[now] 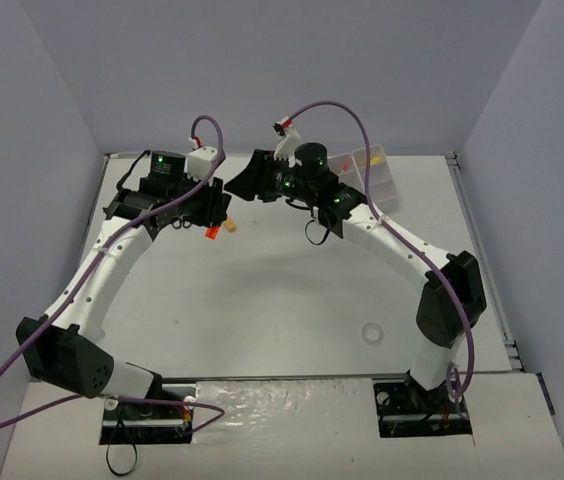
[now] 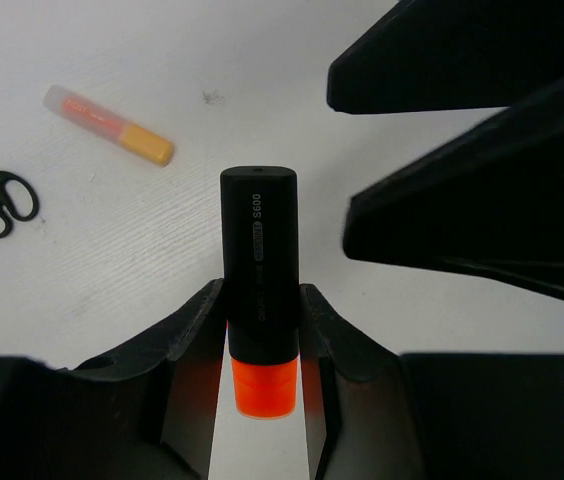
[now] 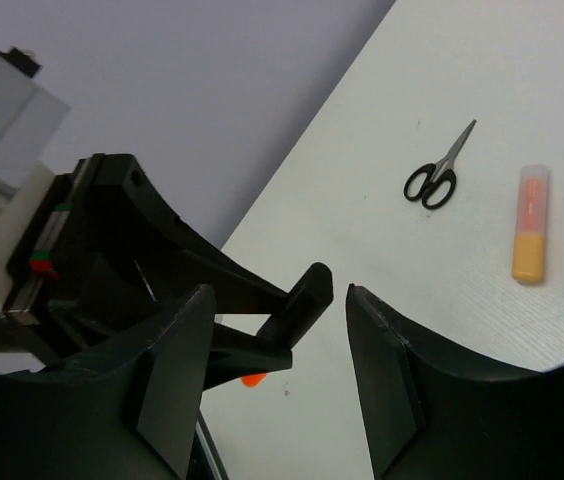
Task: Sort the stationery into containers
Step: Place the pen in the storage box.
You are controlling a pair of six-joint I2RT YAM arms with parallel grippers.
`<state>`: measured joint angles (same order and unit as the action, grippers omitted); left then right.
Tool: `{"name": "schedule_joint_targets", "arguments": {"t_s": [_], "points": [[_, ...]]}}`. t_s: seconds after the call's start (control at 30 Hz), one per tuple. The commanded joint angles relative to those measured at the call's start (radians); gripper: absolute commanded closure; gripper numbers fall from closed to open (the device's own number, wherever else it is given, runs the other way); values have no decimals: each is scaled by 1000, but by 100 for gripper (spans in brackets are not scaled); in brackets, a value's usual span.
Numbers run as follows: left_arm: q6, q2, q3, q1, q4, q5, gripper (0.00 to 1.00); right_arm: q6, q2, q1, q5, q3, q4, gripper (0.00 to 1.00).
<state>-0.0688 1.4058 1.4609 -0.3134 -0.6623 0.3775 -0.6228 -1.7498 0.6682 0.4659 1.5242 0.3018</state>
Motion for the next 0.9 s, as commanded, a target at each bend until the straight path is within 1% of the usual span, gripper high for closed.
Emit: {"name": "schedule_joint_targets", "arguments": {"t_s": [0.0,0.2,0.33,0.4,0.47,0.53,0.57,0.63,0.73,0.77,0.8,0.83,0.87], "points": [[9,-46,41,-3,67,5,100,-60,-21,9,-37,39,60,49],[9,-43,50,-3,74,-8,100,-78,-74,32,9,66,55,50],[9,-33,58,-3,79,-25,100,-104,-91,42,29,50,81,55],[6,-29,56,-3,87,-30,100,-126,-105,46,48,45,106,60],[6,-23,55,-3,89,-37,100,-153,-120,47,70,39,144,68],[9,-19,57,-3,88,-38,100,-197,-135,48,107,37,199,84],[14,-19,59,-3,86,-38,100,-208,-147,48,123,39,215,91],[24,-18,62,-3,80,-43,100,-215,-154,48,133,43,228,100],[39,-15,71,-1,66,-57,100,-211,-140,48,129,28,248,100],[41,-14,74,-1,63,-60,96,-210,-137,46,126,25,253,100],[40,-15,77,-1,61,-60,74,-207,-135,40,120,25,249,100],[38,-15,79,-1,58,-62,34,-198,-128,27,109,26,239,100],[36,-16,81,-1,54,-64,4,-189,-121,14,97,27,229,100]]}}
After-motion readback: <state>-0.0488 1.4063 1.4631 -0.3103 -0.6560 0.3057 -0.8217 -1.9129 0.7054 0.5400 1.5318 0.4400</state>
